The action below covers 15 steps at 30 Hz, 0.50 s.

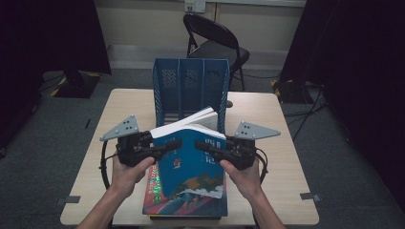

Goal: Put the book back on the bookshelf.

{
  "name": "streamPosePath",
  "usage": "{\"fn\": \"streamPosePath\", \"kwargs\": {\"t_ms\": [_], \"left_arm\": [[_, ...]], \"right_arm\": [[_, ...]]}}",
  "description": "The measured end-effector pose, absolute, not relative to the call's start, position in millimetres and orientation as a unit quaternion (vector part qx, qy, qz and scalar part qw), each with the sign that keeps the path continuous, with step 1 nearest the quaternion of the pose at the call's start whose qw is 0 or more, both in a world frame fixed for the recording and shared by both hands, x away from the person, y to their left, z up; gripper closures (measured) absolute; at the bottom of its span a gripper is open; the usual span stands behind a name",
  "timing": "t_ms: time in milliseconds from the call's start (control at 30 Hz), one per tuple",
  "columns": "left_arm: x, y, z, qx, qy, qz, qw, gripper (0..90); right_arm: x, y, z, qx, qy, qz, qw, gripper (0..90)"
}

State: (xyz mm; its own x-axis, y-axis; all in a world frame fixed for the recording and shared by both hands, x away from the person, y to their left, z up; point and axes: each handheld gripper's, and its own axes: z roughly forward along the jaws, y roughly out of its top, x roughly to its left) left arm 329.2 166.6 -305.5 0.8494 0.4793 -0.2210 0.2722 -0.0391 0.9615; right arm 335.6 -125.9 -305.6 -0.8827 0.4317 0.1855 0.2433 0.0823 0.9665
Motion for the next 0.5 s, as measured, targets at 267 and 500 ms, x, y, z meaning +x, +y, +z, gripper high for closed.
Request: {"fn": "streamPosePath", "kwargs": {"t_ms": [267, 500], "left_arm": [[323.1, 169.7, -307.5, 0.718, 0.247, 0.081, 0.646, 59.1], [322.1, 171.3, -307.2, 0.72, 0.249, 0.083, 0.642, 59.2]], "right_arm": [[332.2, -140.7, -316.4, 0.25, 0.727, 0.634, 0.083, 56.9], [333.8, -156.7, -326.2, 0.275, 0.734, 0.608, 0.125, 49.4]]}}
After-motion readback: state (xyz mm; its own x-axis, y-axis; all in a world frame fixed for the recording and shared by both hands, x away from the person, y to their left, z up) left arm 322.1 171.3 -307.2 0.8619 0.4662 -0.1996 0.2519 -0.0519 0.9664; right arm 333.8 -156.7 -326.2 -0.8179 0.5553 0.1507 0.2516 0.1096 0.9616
